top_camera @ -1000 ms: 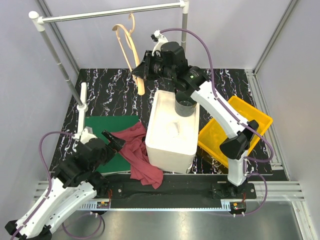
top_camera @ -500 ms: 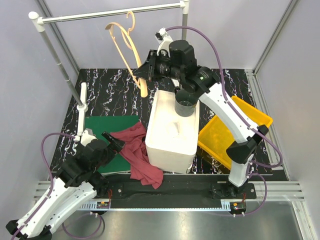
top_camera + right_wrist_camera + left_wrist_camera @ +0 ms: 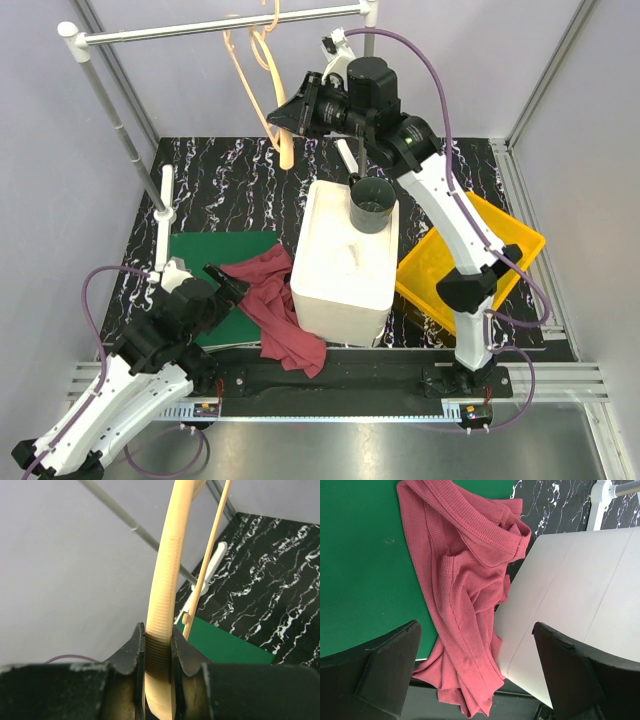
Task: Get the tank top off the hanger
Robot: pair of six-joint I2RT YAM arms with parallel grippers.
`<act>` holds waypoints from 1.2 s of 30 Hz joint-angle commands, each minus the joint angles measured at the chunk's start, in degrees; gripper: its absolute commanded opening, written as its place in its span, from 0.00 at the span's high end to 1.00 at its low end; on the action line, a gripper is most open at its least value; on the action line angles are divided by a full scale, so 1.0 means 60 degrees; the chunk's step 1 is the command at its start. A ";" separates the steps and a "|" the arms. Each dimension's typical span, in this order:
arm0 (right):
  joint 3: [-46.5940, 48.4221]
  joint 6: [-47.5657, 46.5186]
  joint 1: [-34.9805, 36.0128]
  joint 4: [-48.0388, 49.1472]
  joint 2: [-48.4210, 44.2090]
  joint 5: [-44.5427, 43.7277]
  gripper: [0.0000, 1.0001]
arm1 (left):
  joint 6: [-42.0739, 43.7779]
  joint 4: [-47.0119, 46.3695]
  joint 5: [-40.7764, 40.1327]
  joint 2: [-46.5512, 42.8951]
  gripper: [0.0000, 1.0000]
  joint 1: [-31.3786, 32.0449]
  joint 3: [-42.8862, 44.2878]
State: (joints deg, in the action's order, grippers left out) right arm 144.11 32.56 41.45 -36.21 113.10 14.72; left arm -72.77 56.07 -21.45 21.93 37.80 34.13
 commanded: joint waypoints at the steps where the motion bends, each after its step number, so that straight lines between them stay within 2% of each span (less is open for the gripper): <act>1: 0.0488 0.0228 -0.0243 0.0307 0.0398 0.0154 1.00 | -0.0366 -0.0103 -0.0262 0.0240 0.01 0.0013 0.0273; 10: -0.0258 0.0228 -0.0346 0.0278 0.0194 0.0329 1.00 | -0.0791 -0.0160 -0.0189 0.1060 0.01 0.0028 0.0259; 11: -0.0665 0.0228 -0.0361 0.0263 0.0092 0.0330 0.92 | -0.0820 -0.0234 -0.0233 0.1148 0.02 0.0028 0.0215; 12: -0.0887 0.0185 -0.0346 0.0248 -0.0156 0.0344 0.80 | -0.0893 -0.0321 -0.0277 0.1236 0.03 0.0028 0.0143; 13: -0.1136 0.0126 -0.0317 0.0234 -0.0303 0.0359 0.69 | -0.1140 -0.0351 -0.0306 0.1397 0.09 0.0013 0.0098; 14: -0.1675 0.0039 -0.0273 0.0234 -0.0479 0.0200 0.54 | -0.1201 -0.0424 -0.0277 0.1485 0.13 0.0028 -0.0004; 16: -0.2451 -0.0298 -0.0113 0.0234 -0.1021 -0.0137 0.42 | -0.1434 -0.0790 -0.0161 0.1762 0.24 0.0028 -0.0165; 18: -0.2923 -0.0576 -0.0024 0.0248 -0.1590 -0.0592 0.29 | -0.1479 -0.1300 -0.0087 0.2041 0.24 0.0028 -0.0385; 21: -0.3817 -0.0840 0.0137 0.0248 -0.2425 -0.1090 0.14 | -0.1494 -0.2019 0.0118 0.2831 0.24 0.0028 -0.0590; 24: -0.4812 -0.1045 0.0254 0.0248 -0.3347 -0.1413 0.11 | -0.1494 -0.2577 0.0323 0.3783 0.21 0.0028 -0.0751; 25: -0.5366 -0.1104 0.0312 0.0263 -0.3613 -0.1529 0.02 | -0.1480 -0.2694 0.0294 0.4206 0.20 0.0028 -0.0795; 28: -0.6537 -0.1309 0.0547 0.0423 -0.4755 -0.1838 0.00 | -0.1479 -0.3309 0.0309 0.4780 0.22 0.0028 -0.1015; 30: -0.7068 -0.1514 0.0824 0.0555 -0.5573 -0.1867 0.00 | -0.1479 -0.3705 0.0251 0.4884 0.38 -0.0001 -0.1220; 31: -0.7477 -0.1573 0.0913 0.0556 -0.5810 -0.1882 0.00 | -0.1552 -0.3764 0.0134 0.4855 0.52 -0.0001 -0.1278; 32: -0.7655 -0.1631 0.1001 0.0556 -0.6016 -0.1853 0.00 | -0.1538 -0.3779 0.0090 0.4768 0.67 -0.0016 -0.1366; 33: -0.7802 -0.1864 0.1263 0.0527 -0.6351 -0.1853 0.00 | -0.1553 -0.3750 0.0060 0.4622 0.96 -0.0060 -0.1410; 34: -0.7963 -0.1997 0.1425 0.0338 -0.6471 -0.1882 0.00 | -0.1553 -0.3721 0.0016 0.4171 1.00 -0.0089 -0.1440; 36: -0.8081 -0.2522 0.1776 0.0161 -0.6647 -0.1940 0.00 | -0.1407 -0.3604 -0.0101 0.3526 1.00 -0.0104 -0.1470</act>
State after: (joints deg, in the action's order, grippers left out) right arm 97.54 23.66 48.60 -35.42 75.53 4.95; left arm -81.49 36.49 -19.97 49.23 37.63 25.80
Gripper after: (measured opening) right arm 0.994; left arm 0.029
